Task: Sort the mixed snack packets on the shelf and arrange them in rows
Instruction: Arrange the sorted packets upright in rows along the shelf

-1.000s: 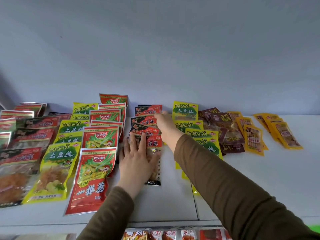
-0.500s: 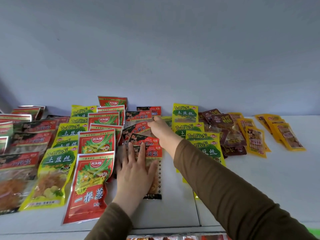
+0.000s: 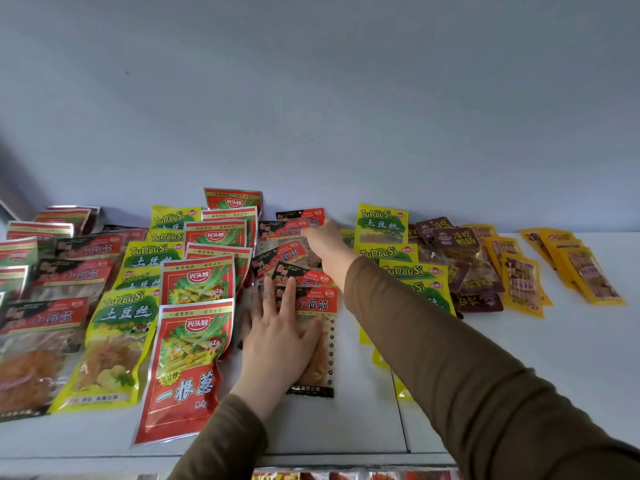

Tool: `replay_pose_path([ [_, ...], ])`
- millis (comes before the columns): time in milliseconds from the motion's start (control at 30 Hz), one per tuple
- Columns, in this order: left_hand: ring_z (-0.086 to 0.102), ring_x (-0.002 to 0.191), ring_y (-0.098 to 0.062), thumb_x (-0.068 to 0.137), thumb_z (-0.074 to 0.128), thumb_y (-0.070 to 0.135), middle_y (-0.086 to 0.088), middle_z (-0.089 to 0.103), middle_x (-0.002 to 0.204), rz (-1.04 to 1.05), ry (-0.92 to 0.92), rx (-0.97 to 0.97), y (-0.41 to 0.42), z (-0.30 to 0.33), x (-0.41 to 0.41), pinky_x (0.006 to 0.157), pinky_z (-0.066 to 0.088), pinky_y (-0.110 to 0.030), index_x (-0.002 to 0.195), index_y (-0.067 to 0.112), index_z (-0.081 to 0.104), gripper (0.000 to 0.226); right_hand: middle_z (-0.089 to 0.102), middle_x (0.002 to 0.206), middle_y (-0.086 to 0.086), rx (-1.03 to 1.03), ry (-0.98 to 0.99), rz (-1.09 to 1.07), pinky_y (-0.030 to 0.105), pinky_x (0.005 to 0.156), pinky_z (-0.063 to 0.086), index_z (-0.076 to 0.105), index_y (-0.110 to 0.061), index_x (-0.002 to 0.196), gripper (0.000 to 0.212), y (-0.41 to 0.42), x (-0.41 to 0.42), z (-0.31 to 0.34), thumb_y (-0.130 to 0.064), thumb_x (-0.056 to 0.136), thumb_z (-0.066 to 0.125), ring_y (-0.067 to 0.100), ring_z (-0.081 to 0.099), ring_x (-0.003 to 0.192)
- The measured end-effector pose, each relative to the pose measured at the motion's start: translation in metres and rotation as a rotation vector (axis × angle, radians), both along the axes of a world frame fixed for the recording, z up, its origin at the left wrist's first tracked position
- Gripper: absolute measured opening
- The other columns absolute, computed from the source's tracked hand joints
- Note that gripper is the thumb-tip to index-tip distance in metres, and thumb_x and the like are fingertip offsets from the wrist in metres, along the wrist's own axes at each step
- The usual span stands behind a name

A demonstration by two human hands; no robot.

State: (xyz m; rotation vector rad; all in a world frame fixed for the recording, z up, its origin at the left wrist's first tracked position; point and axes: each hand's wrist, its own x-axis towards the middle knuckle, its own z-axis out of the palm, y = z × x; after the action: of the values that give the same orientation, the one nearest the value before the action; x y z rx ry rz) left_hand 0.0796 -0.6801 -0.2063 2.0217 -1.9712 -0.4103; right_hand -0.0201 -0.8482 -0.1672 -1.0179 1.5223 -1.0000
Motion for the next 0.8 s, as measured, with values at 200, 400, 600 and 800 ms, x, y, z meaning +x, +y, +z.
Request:
replay_pose_path([
  [200, -0.002, 0.159, -0.026, 0.095, 0.039, 0.073, 0.005, -0.008, 0.173, -0.030, -0.003, -0.014, -0.002, -0.006, 0.001, 0.125, 0.015, -0.051, 0.161, 0.044, -0.003, 0.083, 0.060, 0.116, 0.010, 0.002, 0.000, 0.004, 0.027, 0.070, 0.057, 0.015, 0.001, 0.154, 0.081, -0.015, -0.002, 0.000, -0.019, 0.095, 0.068, 0.021, 0.065, 0.097],
  [400, 0.001, 0.159, -0.029, 0.093, 0.042, 0.073, 0.009, -0.004, 0.173, -0.035, 0.018, 0.014, -0.005, -0.006, 0.001, 0.125, 0.020, -0.056, 0.161, 0.045, 0.002, 0.083, 0.071, 0.106, 0.011, -0.039, 0.349, 0.087, 0.039, 0.084, 0.061, 0.059, -0.003, 0.120, 0.050, -0.029, -0.004, -0.008, -0.040, 0.090, 0.075, 0.024, 0.072, 0.091],
  [600, 0.003, 0.158, -0.026, 0.092, 0.041, 0.074, 0.009, -0.002, 0.172, -0.040, -0.003, 0.000, -0.003, -0.007, 0.003, 0.124, 0.021, -0.056, 0.160, 0.046, 0.001, 0.083, 0.075, 0.104, 0.011, 0.003, 0.301, 0.179, 0.040, 0.090, 0.059, 0.068, -0.004, 0.112, 0.045, -0.033, 0.003, -0.009, -0.036, 0.083, 0.082, 0.029, 0.073, 0.092],
  [800, -0.003, 0.159, -0.027, 0.094, 0.038, 0.075, 0.006, -0.005, 0.173, -0.009, -0.001, 0.020, -0.006, -0.007, 0.001, 0.127, 0.014, -0.054, 0.161, 0.043, -0.001, 0.084, 0.073, 0.109, 0.014, -0.046, -0.154, -0.055, 0.042, 0.087, 0.059, 0.067, -0.005, 0.107, 0.021, -0.036, -0.001, -0.016, -0.016, 0.091, 0.075, 0.030, 0.070, 0.096],
])
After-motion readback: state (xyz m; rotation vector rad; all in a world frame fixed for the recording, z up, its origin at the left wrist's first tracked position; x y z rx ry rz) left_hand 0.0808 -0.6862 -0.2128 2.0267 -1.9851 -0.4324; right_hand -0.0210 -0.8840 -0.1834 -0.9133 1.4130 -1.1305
